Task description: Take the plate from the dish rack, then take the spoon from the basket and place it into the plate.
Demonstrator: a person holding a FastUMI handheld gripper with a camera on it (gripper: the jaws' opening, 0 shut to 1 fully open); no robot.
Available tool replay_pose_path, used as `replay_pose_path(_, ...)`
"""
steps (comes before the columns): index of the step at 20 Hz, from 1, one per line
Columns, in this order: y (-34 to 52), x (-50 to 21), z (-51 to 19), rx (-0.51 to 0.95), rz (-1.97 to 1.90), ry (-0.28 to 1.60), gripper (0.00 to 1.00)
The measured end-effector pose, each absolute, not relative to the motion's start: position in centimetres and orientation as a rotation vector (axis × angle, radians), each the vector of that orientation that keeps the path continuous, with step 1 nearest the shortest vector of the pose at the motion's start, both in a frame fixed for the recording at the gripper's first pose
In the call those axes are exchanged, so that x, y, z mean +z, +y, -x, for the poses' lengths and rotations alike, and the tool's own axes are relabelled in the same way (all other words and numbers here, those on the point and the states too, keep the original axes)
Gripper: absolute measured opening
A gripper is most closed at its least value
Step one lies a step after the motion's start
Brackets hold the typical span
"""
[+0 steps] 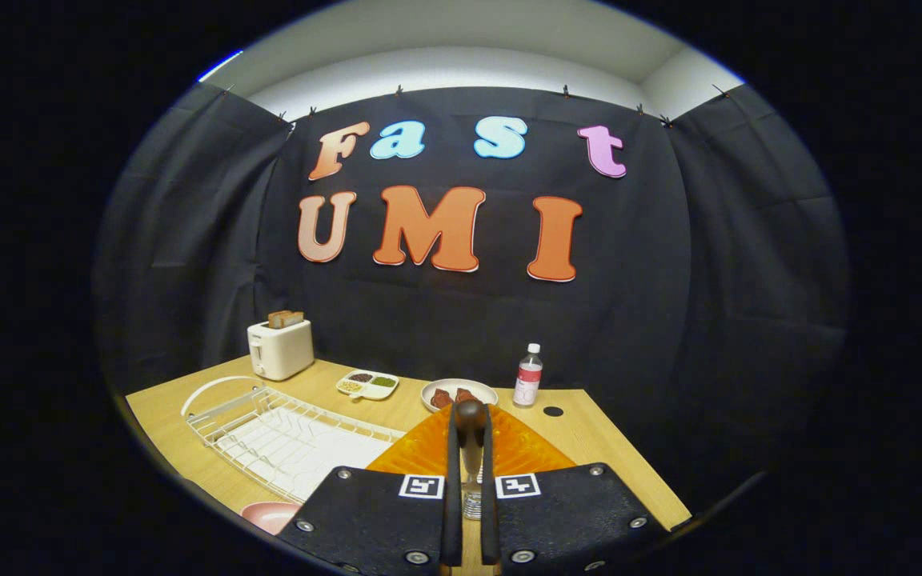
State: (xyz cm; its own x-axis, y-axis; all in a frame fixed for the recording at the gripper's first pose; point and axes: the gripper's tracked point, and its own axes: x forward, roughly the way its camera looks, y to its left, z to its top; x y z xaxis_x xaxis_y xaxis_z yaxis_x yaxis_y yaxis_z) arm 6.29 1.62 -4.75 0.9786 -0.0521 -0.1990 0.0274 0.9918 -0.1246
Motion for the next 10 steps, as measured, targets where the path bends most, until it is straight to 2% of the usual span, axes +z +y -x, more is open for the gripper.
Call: replay_pose_path(10, 8.8, -6.1, -1.5, 0.165, 0.087, 0.241, 0.09)
